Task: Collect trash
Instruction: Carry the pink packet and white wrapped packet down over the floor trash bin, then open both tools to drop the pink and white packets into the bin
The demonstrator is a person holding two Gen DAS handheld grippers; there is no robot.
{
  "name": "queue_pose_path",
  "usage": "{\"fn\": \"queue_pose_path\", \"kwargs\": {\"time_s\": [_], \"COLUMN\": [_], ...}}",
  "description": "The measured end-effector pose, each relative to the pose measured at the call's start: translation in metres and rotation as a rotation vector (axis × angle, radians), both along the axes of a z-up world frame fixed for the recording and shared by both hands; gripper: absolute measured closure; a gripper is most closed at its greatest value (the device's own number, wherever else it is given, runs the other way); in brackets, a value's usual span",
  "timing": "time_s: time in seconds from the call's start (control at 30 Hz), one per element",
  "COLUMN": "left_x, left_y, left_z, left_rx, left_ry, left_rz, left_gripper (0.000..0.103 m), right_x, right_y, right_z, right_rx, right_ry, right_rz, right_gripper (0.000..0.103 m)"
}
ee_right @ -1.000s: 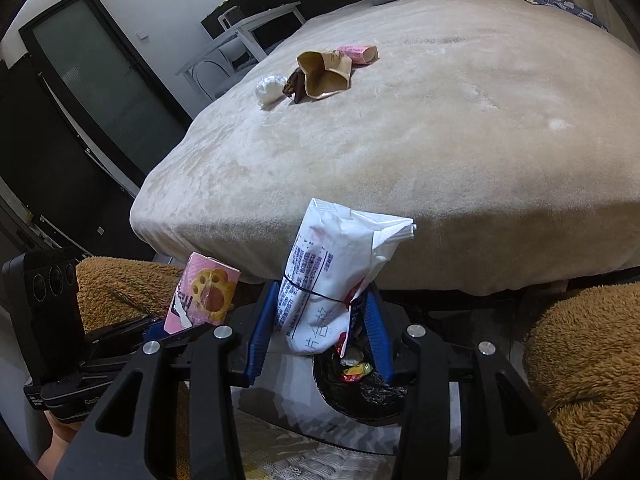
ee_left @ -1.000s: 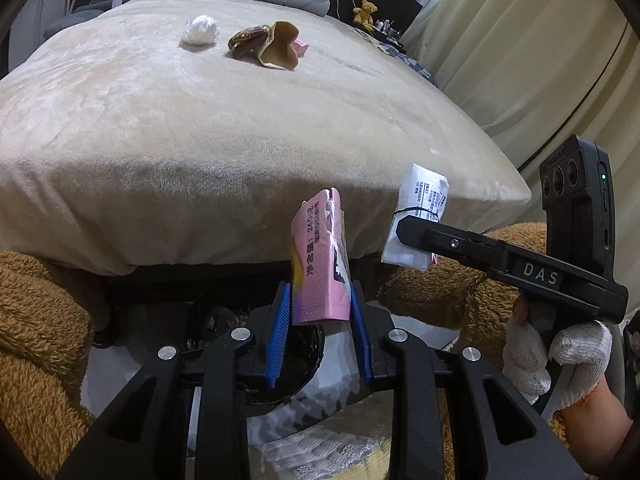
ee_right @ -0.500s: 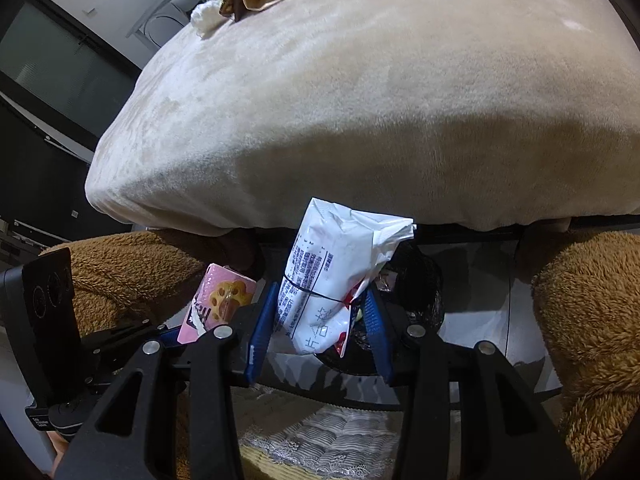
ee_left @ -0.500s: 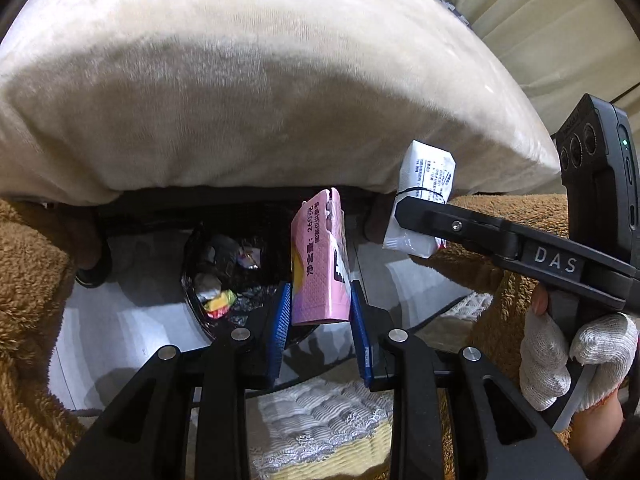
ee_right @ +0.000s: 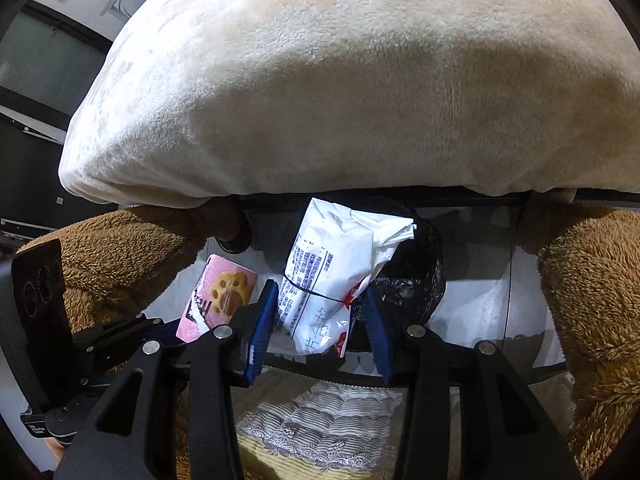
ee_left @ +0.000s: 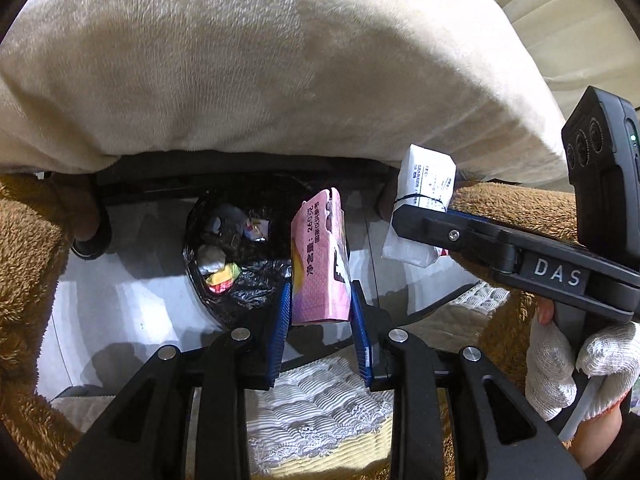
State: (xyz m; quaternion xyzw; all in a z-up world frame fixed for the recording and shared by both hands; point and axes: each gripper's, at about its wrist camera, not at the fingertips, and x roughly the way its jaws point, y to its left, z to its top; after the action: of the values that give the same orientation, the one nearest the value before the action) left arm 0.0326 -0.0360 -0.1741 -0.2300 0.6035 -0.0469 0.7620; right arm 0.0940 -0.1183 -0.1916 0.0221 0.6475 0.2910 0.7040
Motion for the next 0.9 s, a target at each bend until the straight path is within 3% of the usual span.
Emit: {"fn": "queue_pose_path", "kwargs": {"time_s": [0.37,0.4,0.43,0.5,0.9], "left_x": [0.003,0.003,0.003,0.001,-0.003], "left_y": [0.0,0.0,0.001,0.004,0.009], "left_z": [-0.01,-0.011,-0.011,-0.006,0.003], "left_rx": [0.002,-0.006,0.001,0.049,0.049], "left_ry": [0.052,0.054,0.058,0.038,-0.01], "left_rz": [-0.022,-0.026,-0.023,0.004,0.01], "left_gripper": [0.074,0.07,0.057,0.047,0.047], "right_x": [0.007,0.007,0.008,0.009,0.013], "right_y": [0.002,0.002,0.001,-0.002,-0.006], "right_z": [-0.012,-0.012,-0.012,-0.011,-0.003], "right_rx": [-0.029,-0.023,-0.02,-0.017,0.002], "right_ry": [0.047,0.044,0.041,0.036,0.016], "right_rz": [-0.014,-0.019,-0.029,-0.042,-0.068], "right_gripper": [0.057,0.052,0.048,0.044,0.043]}}
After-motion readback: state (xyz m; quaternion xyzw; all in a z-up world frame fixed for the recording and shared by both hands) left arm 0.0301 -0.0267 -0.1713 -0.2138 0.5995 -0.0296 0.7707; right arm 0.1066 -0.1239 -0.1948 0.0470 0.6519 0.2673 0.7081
